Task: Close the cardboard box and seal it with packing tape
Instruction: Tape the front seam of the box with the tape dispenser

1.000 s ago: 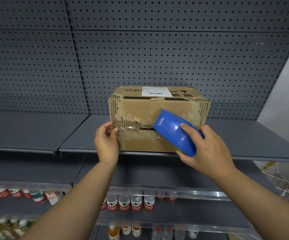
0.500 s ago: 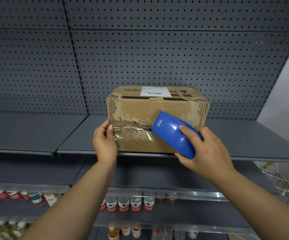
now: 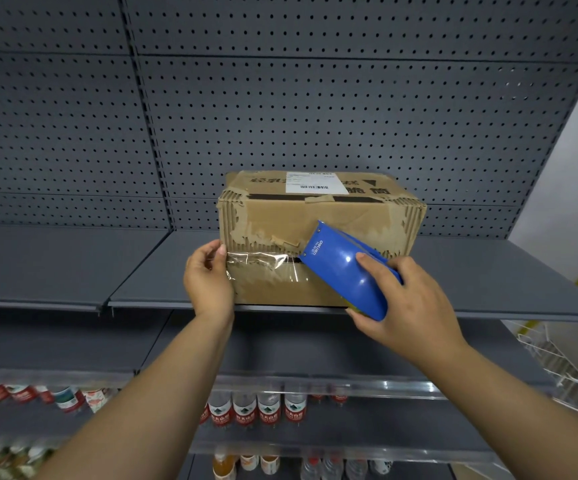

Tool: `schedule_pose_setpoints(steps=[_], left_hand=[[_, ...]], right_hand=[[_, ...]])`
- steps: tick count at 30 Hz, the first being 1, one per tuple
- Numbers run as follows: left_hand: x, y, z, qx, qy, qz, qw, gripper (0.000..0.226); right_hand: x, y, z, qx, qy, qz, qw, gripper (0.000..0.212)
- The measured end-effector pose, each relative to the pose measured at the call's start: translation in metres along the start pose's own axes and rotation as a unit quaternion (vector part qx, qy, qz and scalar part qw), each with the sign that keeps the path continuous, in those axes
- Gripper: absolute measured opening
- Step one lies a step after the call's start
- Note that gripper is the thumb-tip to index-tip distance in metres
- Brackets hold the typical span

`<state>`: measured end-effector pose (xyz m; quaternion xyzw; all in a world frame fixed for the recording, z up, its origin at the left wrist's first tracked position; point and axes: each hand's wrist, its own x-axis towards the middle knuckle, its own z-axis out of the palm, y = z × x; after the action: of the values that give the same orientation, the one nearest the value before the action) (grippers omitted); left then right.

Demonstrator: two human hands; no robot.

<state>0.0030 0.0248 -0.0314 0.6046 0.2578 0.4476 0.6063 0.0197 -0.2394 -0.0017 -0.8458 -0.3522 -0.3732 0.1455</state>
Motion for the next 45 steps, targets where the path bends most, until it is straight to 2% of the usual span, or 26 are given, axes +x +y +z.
schedule_pose_setpoints(steps=[11,17,22,26,36,41,45], left_hand=[[-0.012,0.004,0.015,0.037,-0.012,0.026,0.999,0.04],[-0.014,-0.002,0.018,0.014,-0.08,0.041,0.996,0.048],[-0.004,-0.011,0.01,0.122,-0.136,0.084,0.98,0.07],[0.008,-0.019,0.003,0.173,-0.164,0.087,0.967,0.082],[0.006,-0.017,0.009,0.2,-0.093,0.1,0.97,0.061],[0.006,-0.014,0.006,0.216,-0.104,0.105,0.965,0.056],[0.006,-0.013,0.001,0.183,-0.153,0.088,0.967,0.06]], right_hand=[[-0.001,0.001,0.003,-0.008,0.003,-0.003,1.0,0.081],[-0.003,0.003,0.004,-0.009,-0.005,-0.006,1.0,0.08],[0.0,0.005,0.004,-0.009,-0.012,-0.007,1.0,0.08],[-0.001,0.007,0.006,-0.012,-0.016,-0.017,1.0,0.08],[-0.002,0.012,0.008,-0.039,-0.024,-0.045,0.998,0.078],[-0.002,0.013,0.009,-0.051,-0.024,-0.055,0.997,0.08],[-0.002,0.014,0.008,-0.051,-0.022,-0.056,0.997,0.082]])
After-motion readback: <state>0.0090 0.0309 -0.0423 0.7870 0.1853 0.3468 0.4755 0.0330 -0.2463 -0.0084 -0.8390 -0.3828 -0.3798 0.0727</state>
